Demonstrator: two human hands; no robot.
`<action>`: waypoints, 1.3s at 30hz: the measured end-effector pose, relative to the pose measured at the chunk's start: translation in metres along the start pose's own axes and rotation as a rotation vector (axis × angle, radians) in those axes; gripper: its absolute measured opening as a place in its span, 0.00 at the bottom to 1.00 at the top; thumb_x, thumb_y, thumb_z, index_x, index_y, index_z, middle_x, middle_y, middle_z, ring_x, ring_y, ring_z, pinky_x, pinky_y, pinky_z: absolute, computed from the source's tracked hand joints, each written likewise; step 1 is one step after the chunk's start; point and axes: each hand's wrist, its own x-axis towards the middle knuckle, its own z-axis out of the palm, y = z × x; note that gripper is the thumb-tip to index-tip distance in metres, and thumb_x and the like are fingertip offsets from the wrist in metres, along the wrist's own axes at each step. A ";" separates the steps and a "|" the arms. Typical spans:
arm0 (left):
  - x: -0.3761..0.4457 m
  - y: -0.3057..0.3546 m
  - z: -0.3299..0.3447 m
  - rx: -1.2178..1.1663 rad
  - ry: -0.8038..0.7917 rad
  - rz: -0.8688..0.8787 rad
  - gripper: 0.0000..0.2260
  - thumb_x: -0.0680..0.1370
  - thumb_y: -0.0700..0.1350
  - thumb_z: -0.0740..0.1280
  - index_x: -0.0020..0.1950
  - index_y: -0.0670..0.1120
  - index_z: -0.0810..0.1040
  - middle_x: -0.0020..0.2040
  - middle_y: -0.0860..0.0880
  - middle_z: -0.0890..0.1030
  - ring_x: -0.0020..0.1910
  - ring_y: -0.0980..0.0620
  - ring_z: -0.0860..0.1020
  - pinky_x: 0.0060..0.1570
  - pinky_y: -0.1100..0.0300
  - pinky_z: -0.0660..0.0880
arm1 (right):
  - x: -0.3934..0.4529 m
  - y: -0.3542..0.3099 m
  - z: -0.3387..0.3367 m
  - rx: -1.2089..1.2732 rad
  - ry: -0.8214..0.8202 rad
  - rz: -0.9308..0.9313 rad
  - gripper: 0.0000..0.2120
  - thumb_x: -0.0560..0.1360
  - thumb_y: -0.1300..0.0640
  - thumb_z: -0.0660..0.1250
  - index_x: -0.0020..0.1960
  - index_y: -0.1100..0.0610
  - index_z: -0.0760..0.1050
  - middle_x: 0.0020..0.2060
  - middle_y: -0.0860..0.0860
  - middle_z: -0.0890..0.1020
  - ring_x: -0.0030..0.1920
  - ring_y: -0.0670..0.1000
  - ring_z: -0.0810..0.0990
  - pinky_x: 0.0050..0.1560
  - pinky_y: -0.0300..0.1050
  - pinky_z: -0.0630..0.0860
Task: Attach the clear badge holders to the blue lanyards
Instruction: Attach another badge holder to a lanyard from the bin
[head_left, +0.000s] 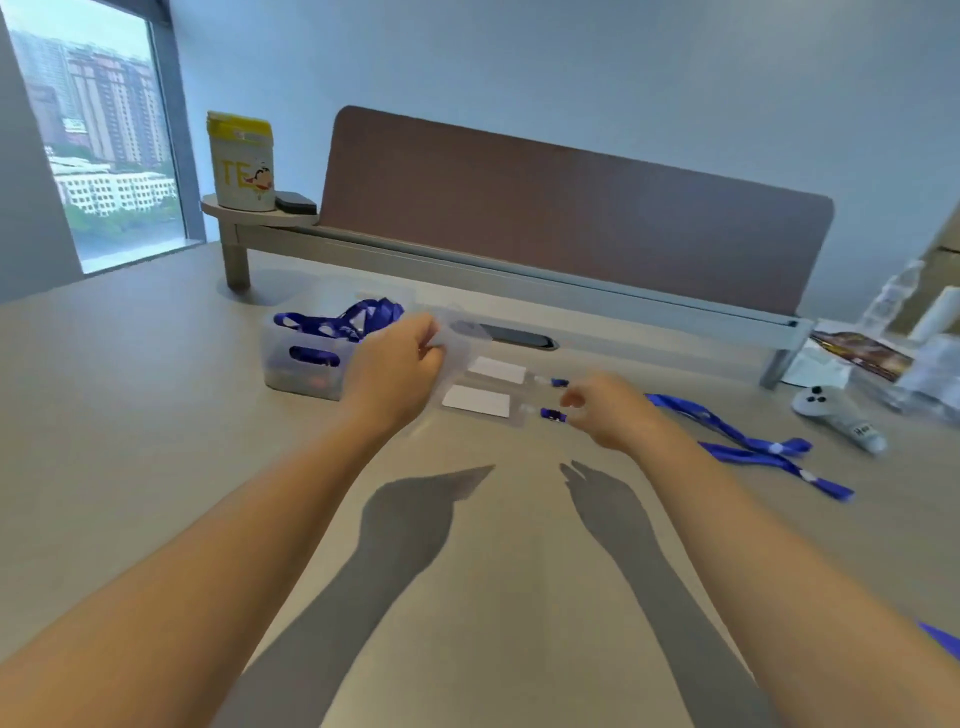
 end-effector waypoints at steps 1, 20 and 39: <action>-0.008 0.008 0.010 0.007 -0.019 0.040 0.08 0.79 0.42 0.58 0.45 0.41 0.74 0.39 0.47 0.74 0.40 0.47 0.74 0.43 0.58 0.73 | -0.010 0.016 0.005 -0.006 -0.008 0.048 0.14 0.77 0.62 0.58 0.61 0.60 0.75 0.58 0.58 0.79 0.57 0.58 0.77 0.57 0.49 0.73; -0.038 0.040 0.086 0.160 -0.222 0.084 0.08 0.78 0.42 0.59 0.46 0.40 0.76 0.38 0.47 0.74 0.40 0.46 0.74 0.45 0.51 0.74 | -0.036 0.116 0.069 0.128 0.044 0.413 0.10 0.74 0.64 0.60 0.34 0.62 0.72 0.30 0.53 0.68 0.30 0.50 0.68 0.26 0.40 0.60; -0.028 0.042 0.069 -0.085 -0.174 -0.085 0.13 0.80 0.42 0.56 0.64 0.43 0.70 0.55 0.44 0.77 0.50 0.49 0.74 0.50 0.59 0.74 | -0.021 0.084 0.060 0.348 0.113 0.313 0.16 0.77 0.60 0.56 0.30 0.60 0.65 0.31 0.55 0.71 0.33 0.53 0.73 0.31 0.42 0.63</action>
